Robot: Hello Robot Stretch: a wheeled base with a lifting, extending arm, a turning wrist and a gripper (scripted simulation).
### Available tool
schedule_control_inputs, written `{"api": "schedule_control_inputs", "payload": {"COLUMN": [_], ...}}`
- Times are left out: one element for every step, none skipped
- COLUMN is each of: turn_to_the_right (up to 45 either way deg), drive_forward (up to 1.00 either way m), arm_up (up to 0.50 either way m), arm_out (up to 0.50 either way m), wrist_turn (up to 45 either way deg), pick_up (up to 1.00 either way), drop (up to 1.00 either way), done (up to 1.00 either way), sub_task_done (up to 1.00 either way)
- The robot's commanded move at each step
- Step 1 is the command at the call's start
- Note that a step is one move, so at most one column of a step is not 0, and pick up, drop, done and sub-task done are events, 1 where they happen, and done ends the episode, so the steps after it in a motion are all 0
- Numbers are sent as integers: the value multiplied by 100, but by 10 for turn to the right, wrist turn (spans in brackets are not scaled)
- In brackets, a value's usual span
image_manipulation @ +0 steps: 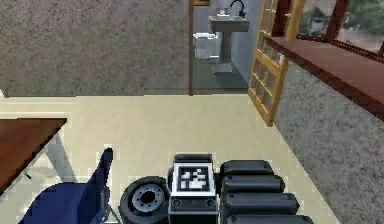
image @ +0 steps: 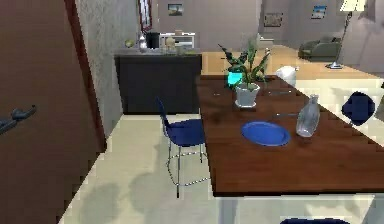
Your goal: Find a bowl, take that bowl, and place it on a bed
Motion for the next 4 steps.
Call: {"api": "schedule_control_inputs", "payload": {"turn_to_the_right": [450,450,210,0], "drive_forward": [0,0,0,35], "arm_up": [0,0,0,0], "arm_out": [0,0,0,0], "wrist_turn": [0,0,0,0], "pick_up": [0,0,0,0], "drop": [0,0,0,0], "done": [0,0,0,0], "sub_task_done": [0,0,0,0]}}
